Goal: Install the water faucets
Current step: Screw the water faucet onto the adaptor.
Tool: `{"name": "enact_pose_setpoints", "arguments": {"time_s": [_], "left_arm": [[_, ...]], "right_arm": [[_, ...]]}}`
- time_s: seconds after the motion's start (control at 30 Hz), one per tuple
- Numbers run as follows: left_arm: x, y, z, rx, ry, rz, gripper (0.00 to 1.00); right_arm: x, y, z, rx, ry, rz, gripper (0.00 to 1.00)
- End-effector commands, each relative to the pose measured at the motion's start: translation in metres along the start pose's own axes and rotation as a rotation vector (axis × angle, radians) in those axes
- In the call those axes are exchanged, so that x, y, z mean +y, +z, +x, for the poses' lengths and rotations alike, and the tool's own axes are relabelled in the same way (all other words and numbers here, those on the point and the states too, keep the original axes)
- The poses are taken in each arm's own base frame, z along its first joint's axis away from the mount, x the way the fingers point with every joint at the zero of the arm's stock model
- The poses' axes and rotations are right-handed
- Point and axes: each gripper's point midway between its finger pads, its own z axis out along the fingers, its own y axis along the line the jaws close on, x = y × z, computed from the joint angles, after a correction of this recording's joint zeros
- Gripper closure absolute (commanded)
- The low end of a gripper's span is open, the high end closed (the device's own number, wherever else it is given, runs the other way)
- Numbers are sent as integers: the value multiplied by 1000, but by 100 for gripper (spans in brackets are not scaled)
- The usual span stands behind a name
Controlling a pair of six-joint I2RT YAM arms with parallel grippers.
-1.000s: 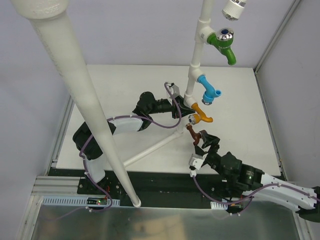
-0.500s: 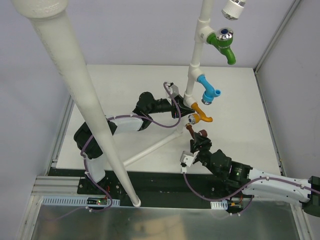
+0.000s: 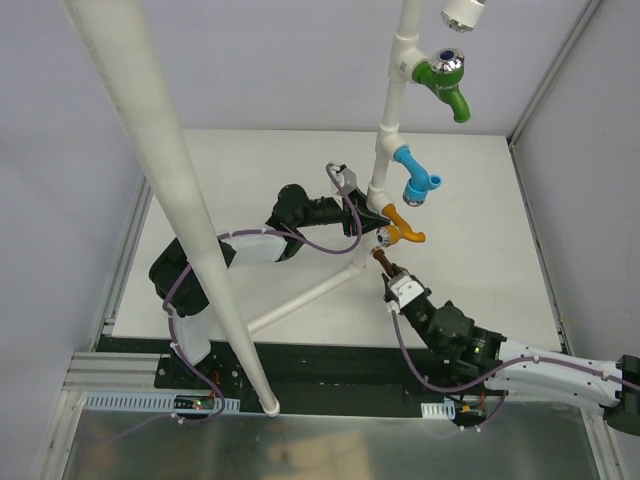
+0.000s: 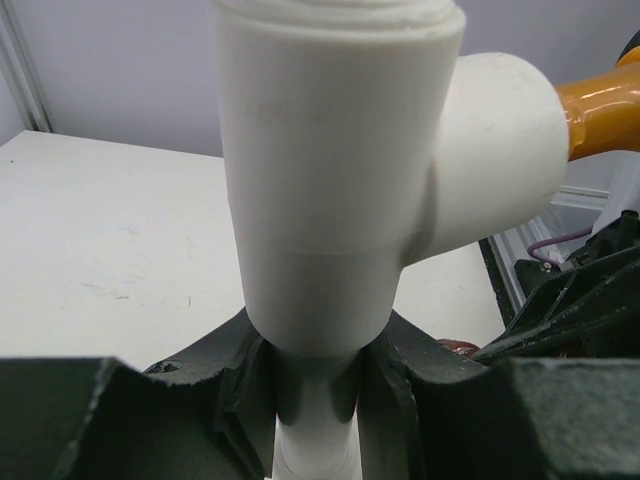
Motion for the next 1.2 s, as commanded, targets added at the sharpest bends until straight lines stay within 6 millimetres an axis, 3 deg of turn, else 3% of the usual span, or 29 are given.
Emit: {"name": "enact_pose_setpoints", "arguments": {"time_s": [0.0, 0.13, 0.23, 0.33, 0.6, 1.17], "left_arm": [[-9, 0, -38, -89, 56, 52, 100], [-9, 0, -37, -86, 54, 54, 100], [-10, -1, -37, -84, 52, 55, 100], [-10, -1, -35, -82, 53, 56, 100], [-12, -3, -33, -78, 56, 57, 100], [-10, -9, -31, -94, 121, 31, 100]], "right_arm": [[-15, -4, -30, -135, 710, 148, 100], [-16, -7, -38, -221, 1060, 163, 100], [-17, -8, -33, -226, 1219, 198, 100], [-11, -6, -32, -200, 1268, 185, 100], [13, 3, -20, -100, 1140, 130, 100], [3, -6, -6, -174, 1691, 234, 100]]}}
